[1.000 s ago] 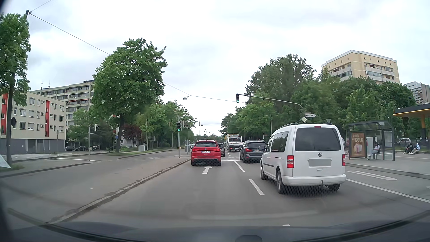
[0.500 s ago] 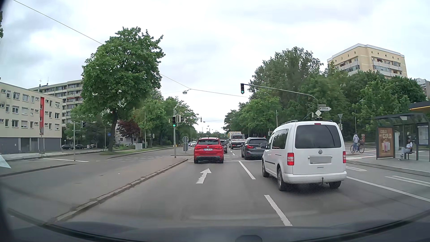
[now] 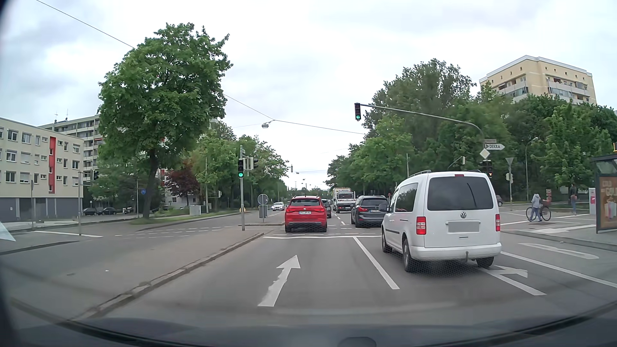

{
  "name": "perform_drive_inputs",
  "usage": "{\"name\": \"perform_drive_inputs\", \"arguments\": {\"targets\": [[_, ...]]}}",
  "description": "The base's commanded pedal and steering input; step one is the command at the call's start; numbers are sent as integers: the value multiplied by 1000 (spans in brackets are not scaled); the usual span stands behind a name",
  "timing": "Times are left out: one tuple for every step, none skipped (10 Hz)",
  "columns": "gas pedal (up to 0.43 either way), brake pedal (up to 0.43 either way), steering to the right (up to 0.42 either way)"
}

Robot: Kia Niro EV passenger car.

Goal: Follow the waypoints while adhering to traffic rules and regulations

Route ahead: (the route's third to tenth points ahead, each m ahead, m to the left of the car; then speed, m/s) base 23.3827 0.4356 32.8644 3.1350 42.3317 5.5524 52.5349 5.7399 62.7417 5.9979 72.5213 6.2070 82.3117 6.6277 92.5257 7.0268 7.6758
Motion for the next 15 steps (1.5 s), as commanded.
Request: {"name": "perform_drive_inputs", "arguments": {"targets": [[189, 0, -12], [189, 0, -12], [209, 0, -11], [240, 0, -9], [240, 0, -9], [240, 0, -8], [240, 0, -8], [240, 0, -5], [240, 0, -3], [240, 0, -2], [240, 0, -1], [240, 0, -1], [240, 0, 1], [240, 0, 8], [240, 0, 12]]}}
